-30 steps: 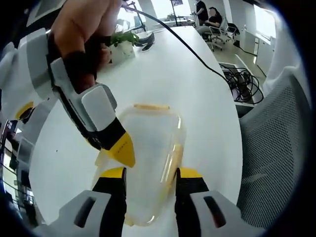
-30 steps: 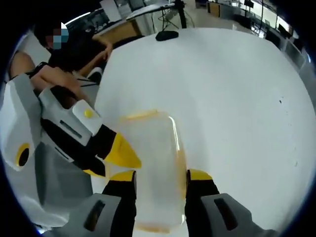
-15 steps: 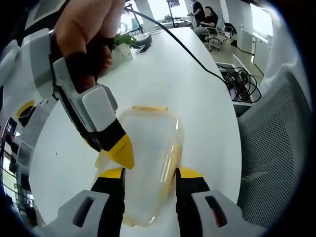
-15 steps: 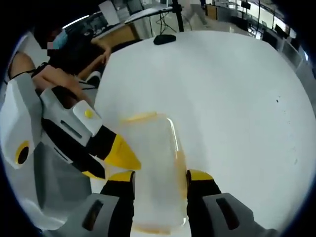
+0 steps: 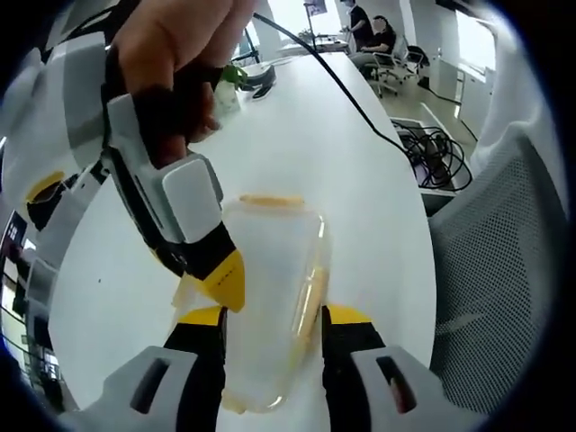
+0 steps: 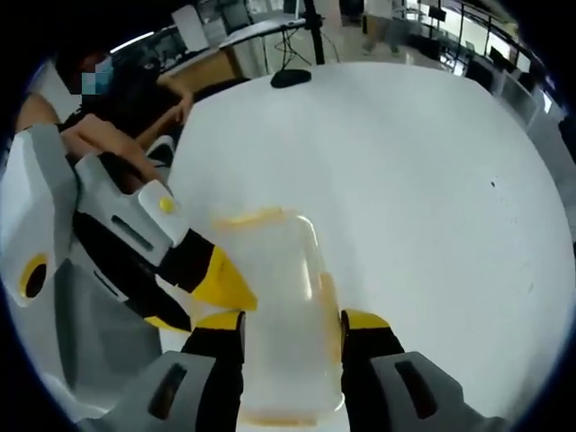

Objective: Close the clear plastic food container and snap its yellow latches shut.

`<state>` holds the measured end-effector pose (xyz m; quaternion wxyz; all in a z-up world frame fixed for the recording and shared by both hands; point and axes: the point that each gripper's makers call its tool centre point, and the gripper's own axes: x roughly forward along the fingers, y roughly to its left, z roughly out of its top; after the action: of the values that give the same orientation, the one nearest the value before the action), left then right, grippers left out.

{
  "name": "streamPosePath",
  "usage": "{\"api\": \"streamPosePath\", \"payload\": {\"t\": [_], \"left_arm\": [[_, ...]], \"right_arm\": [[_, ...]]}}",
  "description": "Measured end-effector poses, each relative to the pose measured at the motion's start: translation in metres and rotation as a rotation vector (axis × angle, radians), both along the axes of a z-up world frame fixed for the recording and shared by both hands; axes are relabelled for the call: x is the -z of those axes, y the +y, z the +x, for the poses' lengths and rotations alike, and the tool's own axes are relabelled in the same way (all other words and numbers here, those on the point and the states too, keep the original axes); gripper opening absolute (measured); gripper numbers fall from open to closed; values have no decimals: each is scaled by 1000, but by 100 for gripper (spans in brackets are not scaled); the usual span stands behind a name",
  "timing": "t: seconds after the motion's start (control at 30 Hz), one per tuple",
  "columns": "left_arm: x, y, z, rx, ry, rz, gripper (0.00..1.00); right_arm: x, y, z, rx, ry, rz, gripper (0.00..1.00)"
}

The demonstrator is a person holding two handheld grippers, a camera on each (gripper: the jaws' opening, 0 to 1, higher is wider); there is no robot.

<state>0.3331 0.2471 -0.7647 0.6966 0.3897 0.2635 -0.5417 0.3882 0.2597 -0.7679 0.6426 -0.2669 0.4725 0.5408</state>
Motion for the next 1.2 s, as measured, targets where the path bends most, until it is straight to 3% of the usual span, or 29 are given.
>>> {"api": "streamPosePath", "payload": {"t": [0.4, 0.63, 0.87, 1.2], "left_arm": [[-4, 5, -6, 1, 45, -5, 48], [-6, 10, -4, -5, 61, -14, 55], [-11, 11, 3, -9, 63, -26, 61], [-10, 14, 11, 22, 59, 9, 67]], "right_arm": [[-10, -7, -1, 57, -64, 49, 45], [-9, -20, -8, 56, -80, 35, 49], [-8, -30, -15, 21, -93, 13, 57], [-9, -37, -23, -10, -106, -6, 62]]}}
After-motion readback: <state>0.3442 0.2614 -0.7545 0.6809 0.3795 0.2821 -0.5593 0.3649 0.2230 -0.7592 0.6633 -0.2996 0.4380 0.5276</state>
